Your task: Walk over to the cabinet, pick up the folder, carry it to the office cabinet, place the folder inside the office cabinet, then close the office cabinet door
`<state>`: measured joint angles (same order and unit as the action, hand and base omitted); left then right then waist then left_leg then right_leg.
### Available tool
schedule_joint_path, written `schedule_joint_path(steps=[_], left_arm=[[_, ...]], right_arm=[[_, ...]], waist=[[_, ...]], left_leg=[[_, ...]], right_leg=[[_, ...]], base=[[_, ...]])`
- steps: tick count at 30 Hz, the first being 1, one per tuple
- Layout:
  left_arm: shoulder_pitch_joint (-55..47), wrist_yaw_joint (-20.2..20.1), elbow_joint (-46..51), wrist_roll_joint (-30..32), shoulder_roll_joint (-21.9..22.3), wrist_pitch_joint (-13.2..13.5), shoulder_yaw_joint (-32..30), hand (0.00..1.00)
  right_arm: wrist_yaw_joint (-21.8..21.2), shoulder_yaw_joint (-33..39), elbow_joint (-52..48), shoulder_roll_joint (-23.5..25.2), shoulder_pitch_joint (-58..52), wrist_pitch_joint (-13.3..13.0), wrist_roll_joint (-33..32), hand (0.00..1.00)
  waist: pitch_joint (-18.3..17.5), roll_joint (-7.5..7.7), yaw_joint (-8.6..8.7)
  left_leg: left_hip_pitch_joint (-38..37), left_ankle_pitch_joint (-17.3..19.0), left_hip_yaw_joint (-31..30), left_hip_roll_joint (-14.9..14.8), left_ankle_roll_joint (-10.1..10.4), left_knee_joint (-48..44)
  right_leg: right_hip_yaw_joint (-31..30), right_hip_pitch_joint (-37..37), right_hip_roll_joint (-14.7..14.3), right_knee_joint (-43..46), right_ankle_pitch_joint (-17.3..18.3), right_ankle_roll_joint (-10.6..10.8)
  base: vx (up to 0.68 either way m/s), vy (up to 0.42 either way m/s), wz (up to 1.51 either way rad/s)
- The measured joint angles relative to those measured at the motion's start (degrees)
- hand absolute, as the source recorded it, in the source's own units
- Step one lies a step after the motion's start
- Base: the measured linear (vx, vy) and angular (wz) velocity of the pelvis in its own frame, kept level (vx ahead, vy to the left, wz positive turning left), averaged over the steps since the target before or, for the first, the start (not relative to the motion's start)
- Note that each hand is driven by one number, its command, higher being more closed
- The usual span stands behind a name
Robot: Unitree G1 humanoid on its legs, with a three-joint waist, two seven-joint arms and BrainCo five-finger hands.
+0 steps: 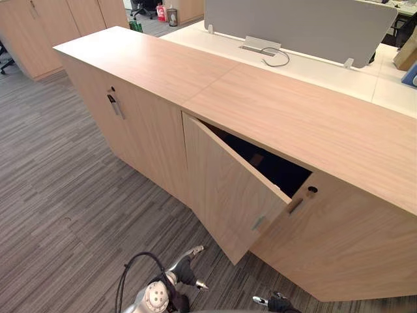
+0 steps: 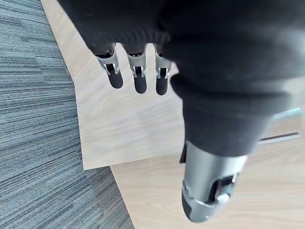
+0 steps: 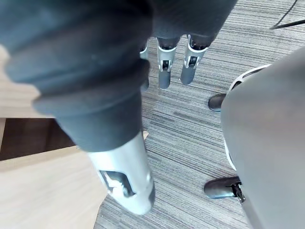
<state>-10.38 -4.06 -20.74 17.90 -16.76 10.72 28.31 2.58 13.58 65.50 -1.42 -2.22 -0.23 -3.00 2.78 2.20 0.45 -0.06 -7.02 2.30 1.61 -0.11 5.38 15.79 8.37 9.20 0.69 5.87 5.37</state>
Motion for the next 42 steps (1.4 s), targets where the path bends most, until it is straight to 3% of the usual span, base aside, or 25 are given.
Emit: schedule_joint_path(steps=[3,6,10,11,12,14,16,19,20,21,22,27,30,36,42], left_arm=[[-0.7,-0.2,-0.2,-3.8,1.7,-0.7,-2.2,0.00],[-0.5,-0.1,-4.8,-13.6,5.8,-2.7,-9.1,0.00],[-0.6,-0.1,-10.4,-24.9,6.2,-4.7,-13.9,0.00],[-1.1,-0.1,-10.9,-28.3,6.2,-5.1,-15.7,0.00],[-1.7,0.0,-10.9,-32.5,6.7,-5.2,-18.0,0.00],[-2.2,0.1,-11.0,-36.6,8.3,-5.2,-21.9,0.00],[-2.1,1.3,-11.4,-39.7,11.1,-5.1,-27.8,0.00],[-1.6,4.4,-11.4,-44.5,15.5,-4.6,-33.9,0.00],[-1.6,4.8,-11.4,-45.1,16.2,-4.5,-35.0,0.00],[-1.6,5.5,-12.6,-45.7,17.3,-4.4,-37.4,0.00],[-1.1,6.2,-15.3,-46.2,17.5,-4.3,-39.8,0.00],[-1.1,6.8,-25.7,-47.7,17.6,-4.0,-44.6,0.00],[-1.0,5.8,-31.8,-47.4,16.8,-4.0,-46.6,0.00],[-0.4,3.6,-37.2,-45.7,16.6,-4.2,-50.1,0.00],[-0.1,2.2,-37.9,-43.4,17.4,-4.2,-51.9,0.00]], right_arm=[[0.0,-0.2,0.0,0.0,0.1,0.0,0.0,0.00],[0.0,-0.3,0.0,0.1,-0.1,0.0,-0.1,0.00],[-0.4,-0.4,-0.2,0.6,-0.1,0.0,-0.1,0.00],[-0.5,-1.8,-0.2,0.6,0.0,0.0,-0.3,0.00],[-1.0,-2.4,-0.3,0.6,0.1,0.0,-0.2,0.00],[-1.2,-2.3,-0.8,0.3,0.1,-0.2,-0.4,0.00],[-1.1,-2.5,-2.7,0.5,-0.7,-0.2,-0.4,0.00],[-1.1,-4.9,-4.8,0.1,-1.5,-0.6,-0.5,0.00],[-1.1,-5.0,-5.0,0.0,-1.5,-0.6,-0.5,0.00],[-1.1,-5.2,-5.1,-0.5,-1.4,-0.7,-0.6,0.00],[-1.0,-6.5,-5.1,-0.5,-1.7,-0.8,-0.6,0.00],[-1.1,-7.0,-6.6,-0.2,-3.9,-1.1,-2.9,0.00],[-1.2,-6.8,-6.2,-0.2,-4.2,-1.1,-3.3,0.00],[-1.9,-3.6,-3.8,-0.1,-4.0,-1.1,-4.8,0.00],[-2.4,-3.7,-4.0,-0.5,-4.0,-1.0,-4.8,0.00]], waist=[[0.0,0.08,0.03],[-0.1,0.16,0.18],[-0.1,0.56,0.32],[0.1,1.07,0.19],[0.4,0.86,-0.07],[1.1,-0.09,-0.25],[2.2,-0.50,-0.93],[2.0,-0.78,-1.77],[1.9,-0.96,-1.94],[1.9,-1.40,-2.56],[2.0,-0.88,-2.68],[0.3,-0.53,-2.71],[-1.1,-0.43,-2.51],[-2.5,-0.59,-2.40],[-2.2,-1.38,-3.15]], left_leg=[[0.0,-0.1,0.0,0.0,0.1,0.0],[-0.1,-0.1,0.2,-0.1,0.1,0.0],[0.4,0.9,1.4,-1.0,0.4,-1.7],[2.6,3.9,2.0,-1.5,0.6,-7.2],[6.5,8.7,3.0,-3.2,0.8,-16.3],[10.1,14.0,3.2,-6.1,0.8,-27.5],[12.8,15.7,0.6,-8.5,0.3,-37.1],[12.7,16.4,-5.8,-7.9,1.5,-36.3],[12.5,16.8,-7.6,-7.7,2.2,-35.2],[10.8,18.2,-10.8,-7.5,4.3,-31.8],[10.0,18.0,-9.8,-7.0,4.4,-29.7],[5.6,17.8,-5.1,-5.3,4.0,-24.2],[2.8,15.8,-4.6,-3.8,3.6,-18.2],[-0.2,14.0,-4.5,-4.4,3.1,-14.9],[-3.9,14.5,1.2,-5.1,2.4,-13.8]], right_leg=[[0.0,0.0,0.0,0.0,0.0,0.0],[-0.1,0.0,-0.1,0.0,0.0,0.0],[-0.9,-0.1,-0.5,-0.1,-0.2,-0.2],[-2.0,-0.4,-0.6,0.0,-0.3,-0.3],[-3.4,-0.8,-1.5,0.2,-0.6,-0.6],[-5.3,-0.1,-3.7,0.3,-0.8,-0.8],[-7.8,0.8,-5.4,0.7,-1.0,-1.2],[-11.5,-2.3,-6.3,2.5,-1.2,-1.4],[-12.2,-3.3,-6.5,2.8,-1.2,-1.5],[-14.1,-4.6,-6.8,3.1,-1.1,-1.8],[-15.5,-5.3,-6.2,3.2,-1.0,-1.6],[-18.7,-5.1,-3.3,2.1,-1.6,-1.3],[-19.5,-5.4,-2.2,0.5,-2.5,-1.1],[-19.6,-4.9,-3.0,-0.1,-3.2,-0.2],[-18.6,-6.1,-3.4,3.1,-3.9,0.0]], base=[[-0.03,-0.004,0.01],[0.00,0.000,0.00],[0.00,-0.025,-0.12],[-0.03,-0.023,-0.41],[-0.05,-0.012,-0.53],[-0.05,-0.003,-0.61],[-0.08,0.022,-0.63],[-0.12,0.030,-0.54],[-0.12,0.058,-0.63],[-0.10,0.088,-0.64],[-0.10,0.103,-0.69],[-0.01,0.086,-0.45],[0.12,0.020,-0.24],[0.20,-0.036,-0.15],[0.08,0.048,-0.53]])
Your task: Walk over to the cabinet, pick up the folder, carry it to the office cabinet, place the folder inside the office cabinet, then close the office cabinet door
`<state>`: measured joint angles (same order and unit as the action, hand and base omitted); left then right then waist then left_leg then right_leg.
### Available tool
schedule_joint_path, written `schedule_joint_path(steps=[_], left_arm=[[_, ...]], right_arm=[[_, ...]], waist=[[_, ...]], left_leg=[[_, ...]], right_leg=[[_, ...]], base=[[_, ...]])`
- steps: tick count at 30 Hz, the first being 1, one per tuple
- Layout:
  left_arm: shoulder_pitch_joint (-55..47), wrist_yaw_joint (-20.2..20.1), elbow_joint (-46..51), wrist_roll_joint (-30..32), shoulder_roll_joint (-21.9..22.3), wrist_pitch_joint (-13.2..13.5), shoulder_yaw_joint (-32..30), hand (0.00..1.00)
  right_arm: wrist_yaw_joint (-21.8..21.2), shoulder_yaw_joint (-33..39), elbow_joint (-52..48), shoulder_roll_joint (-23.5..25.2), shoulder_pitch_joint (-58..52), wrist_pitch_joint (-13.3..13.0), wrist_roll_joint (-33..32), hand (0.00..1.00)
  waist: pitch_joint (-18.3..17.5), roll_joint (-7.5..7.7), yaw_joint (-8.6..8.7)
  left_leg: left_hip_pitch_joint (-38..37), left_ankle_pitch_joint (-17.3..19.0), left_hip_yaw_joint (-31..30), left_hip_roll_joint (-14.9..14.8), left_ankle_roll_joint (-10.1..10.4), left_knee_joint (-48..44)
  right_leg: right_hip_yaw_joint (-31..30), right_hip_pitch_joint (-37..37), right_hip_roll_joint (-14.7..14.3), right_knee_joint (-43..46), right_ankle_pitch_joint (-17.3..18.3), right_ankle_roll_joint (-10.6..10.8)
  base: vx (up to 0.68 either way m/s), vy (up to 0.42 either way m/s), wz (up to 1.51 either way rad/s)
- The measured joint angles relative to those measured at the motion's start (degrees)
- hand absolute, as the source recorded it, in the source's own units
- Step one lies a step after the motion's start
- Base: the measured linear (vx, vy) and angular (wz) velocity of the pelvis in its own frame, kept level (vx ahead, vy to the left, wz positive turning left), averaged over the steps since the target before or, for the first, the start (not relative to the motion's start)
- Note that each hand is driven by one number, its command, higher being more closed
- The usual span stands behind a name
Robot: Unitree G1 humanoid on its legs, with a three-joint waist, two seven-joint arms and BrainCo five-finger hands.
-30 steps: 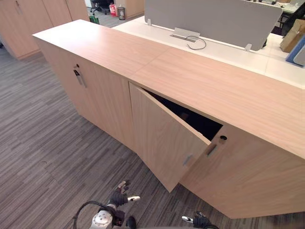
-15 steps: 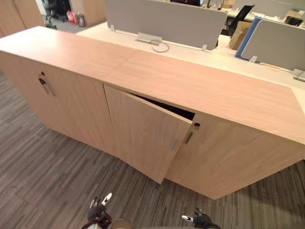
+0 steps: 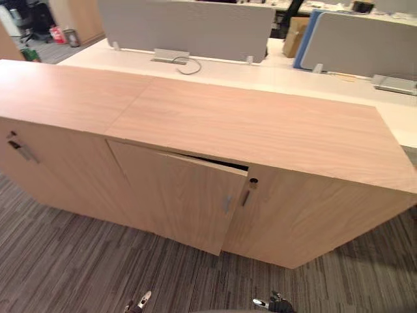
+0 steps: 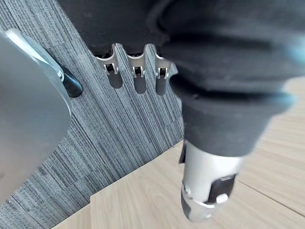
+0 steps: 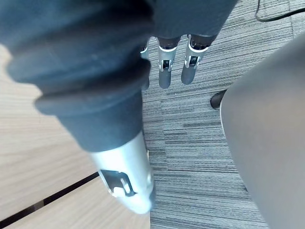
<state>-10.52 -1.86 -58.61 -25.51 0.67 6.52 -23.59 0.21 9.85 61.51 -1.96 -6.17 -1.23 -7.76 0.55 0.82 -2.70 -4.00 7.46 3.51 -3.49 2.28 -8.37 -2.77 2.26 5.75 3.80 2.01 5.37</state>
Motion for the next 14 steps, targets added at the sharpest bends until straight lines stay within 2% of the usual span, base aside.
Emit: schedule_joint_path(steps=[5,8,14], left_arm=[[0.3,0.3,-0.1,5.5,0.1,0.4,-0.1,0.00],[0.4,0.5,0.3,7.5,0.0,0.7,0.8,0.00],[1.1,1.4,0.4,10.4,-2.1,0.9,9.3,0.00]], right_arm=[[0.0,0.2,0.1,0.1,-0.2,0.0,0.0,0.00],[0.1,2.9,1.3,0.5,-0.2,-0.1,-0.2,0.00],[0.4,4.7,1.7,0.7,-0.2,-0.5,-0.1,0.00]], waist=[[0.0,-0.16,0.07],[-0.1,-0.04,0.03],[-0.1,0.19,0.24]], left_leg=[[0.0,0.3,0.4,0.6,-0.5,0.7],[-0.1,0.1,0.3,1.2,-0.9,1.3],[-1.0,-2.9,-0.5,1.1,-0.3,4.9]], right_leg=[[4.8,1.0,0.8,-4.4,-3.3,-0.1],[6.5,1.2,1.4,-6.0,-3.7,-0.1],[7.4,0.9,0.8,-6.7,-4.3,-0.4]], base=[[-0.06,0.071,-0.14],[-0.13,0.017,-0.03],[-0.13,-0.036,0.03]])
